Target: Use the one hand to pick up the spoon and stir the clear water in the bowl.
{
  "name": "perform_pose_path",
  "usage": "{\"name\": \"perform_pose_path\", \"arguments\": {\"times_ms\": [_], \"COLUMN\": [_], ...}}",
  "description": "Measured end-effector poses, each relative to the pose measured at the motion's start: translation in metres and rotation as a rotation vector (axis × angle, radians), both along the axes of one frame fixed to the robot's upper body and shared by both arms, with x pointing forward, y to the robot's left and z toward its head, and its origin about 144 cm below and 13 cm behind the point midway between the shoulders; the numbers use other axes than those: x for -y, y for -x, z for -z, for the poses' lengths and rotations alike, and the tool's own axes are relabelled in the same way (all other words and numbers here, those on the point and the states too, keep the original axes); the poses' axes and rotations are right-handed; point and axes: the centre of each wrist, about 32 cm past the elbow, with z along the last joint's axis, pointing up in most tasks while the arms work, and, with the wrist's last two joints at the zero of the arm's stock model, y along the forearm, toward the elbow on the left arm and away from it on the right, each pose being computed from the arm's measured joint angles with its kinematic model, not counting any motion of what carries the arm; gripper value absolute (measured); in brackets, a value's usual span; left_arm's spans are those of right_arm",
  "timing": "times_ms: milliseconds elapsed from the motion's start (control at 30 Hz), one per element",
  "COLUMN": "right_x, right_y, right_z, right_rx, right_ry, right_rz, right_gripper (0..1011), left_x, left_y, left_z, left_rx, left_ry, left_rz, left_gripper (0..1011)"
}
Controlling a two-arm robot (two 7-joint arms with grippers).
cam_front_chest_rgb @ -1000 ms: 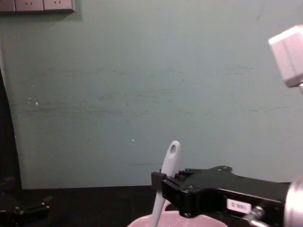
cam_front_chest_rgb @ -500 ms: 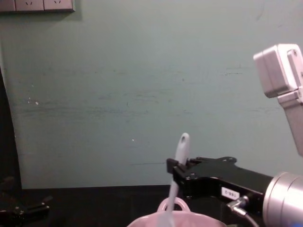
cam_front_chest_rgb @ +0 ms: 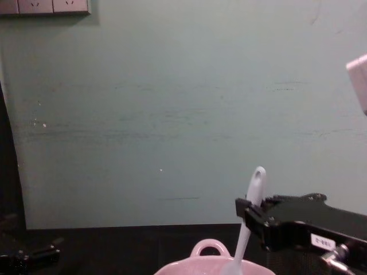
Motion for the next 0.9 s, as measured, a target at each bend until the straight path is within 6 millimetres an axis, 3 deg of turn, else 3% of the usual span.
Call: {"name": "perform_pose_path", "arguments": {"times_ms": [400, 900], "right_x": [-0.003, -0.029], "right_y": [0.018, -0.008], "right_z": [-0.007, -0.002], "right_rx": [-0.125, -0.119], "right_ry": [-0.046, -0.102], "right_rz": [-0.075, -0.009], "right_gripper": [120, 120], "left_x": [0.000, 0.000], "left_y": [0.000, 0.000], "left_z": [0.000, 0.000], "left_rx": [0.000, 0.000], "left_ry": [0.000, 0.000], "left_rz": [0.000, 0.000], "left_gripper": [1011, 1011]}}
